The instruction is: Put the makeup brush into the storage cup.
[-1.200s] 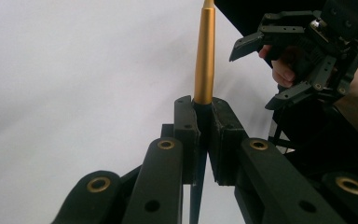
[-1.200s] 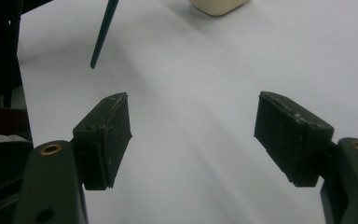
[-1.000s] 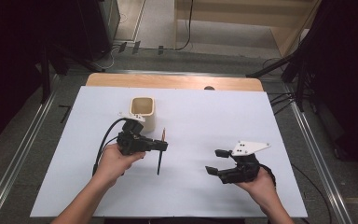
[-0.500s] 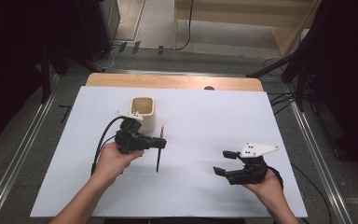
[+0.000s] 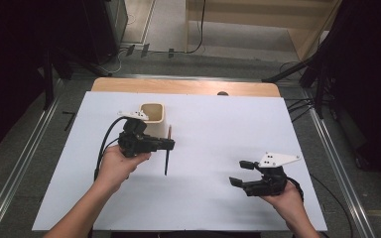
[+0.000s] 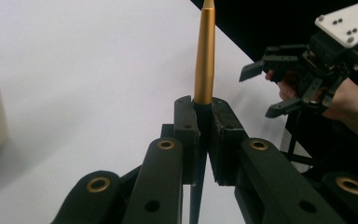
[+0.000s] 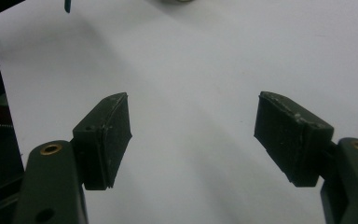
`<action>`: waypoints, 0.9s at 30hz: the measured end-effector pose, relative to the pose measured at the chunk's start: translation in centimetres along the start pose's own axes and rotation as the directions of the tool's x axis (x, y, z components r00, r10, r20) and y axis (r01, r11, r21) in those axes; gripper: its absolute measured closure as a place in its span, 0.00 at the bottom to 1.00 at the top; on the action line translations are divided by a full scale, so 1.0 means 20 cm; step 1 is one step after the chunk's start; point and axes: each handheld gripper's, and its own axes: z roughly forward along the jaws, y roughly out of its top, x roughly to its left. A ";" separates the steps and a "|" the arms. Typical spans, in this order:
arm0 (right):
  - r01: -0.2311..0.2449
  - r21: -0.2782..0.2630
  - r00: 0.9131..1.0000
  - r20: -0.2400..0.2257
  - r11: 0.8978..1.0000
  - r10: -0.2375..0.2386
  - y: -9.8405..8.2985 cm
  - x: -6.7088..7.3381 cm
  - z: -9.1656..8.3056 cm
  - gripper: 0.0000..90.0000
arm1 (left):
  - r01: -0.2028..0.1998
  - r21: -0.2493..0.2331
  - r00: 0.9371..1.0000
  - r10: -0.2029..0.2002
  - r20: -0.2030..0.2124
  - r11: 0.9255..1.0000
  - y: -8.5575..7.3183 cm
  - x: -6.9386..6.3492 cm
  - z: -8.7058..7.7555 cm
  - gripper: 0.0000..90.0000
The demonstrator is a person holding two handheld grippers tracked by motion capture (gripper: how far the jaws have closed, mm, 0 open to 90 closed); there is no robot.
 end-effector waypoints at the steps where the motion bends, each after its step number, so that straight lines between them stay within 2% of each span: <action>1: 0.001 0.001 1.000 0.001 1.000 -0.001 0.00 0.00 0.00 0.31 | -0.002 -0.006 1.000 0.002 -0.008 1.000 0.01 0.00 -0.01 0.92; 9: -0.016 -0.003 1.000 -0.005 1.000 0.016 -0.01 -0.01 0.00 0.31 | -0.002 -0.049 0.999 0.000 -0.035 0.999 0.10 0.02 -0.09 0.92; 19: -0.018 -0.007 1.000 -0.002 1.000 0.018 -0.01 -0.01 0.00 0.31 | -0.001 -0.067 0.998 -0.004 -0.066 0.998 0.16 0.05 -0.15 0.92; 27: -0.019 -0.006 1.000 -0.003 1.000 0.019 -0.01 -0.02 0.00 0.31 | -0.004 -0.095 0.994 -0.006 -0.107 0.995 0.24 0.08 -0.20 0.92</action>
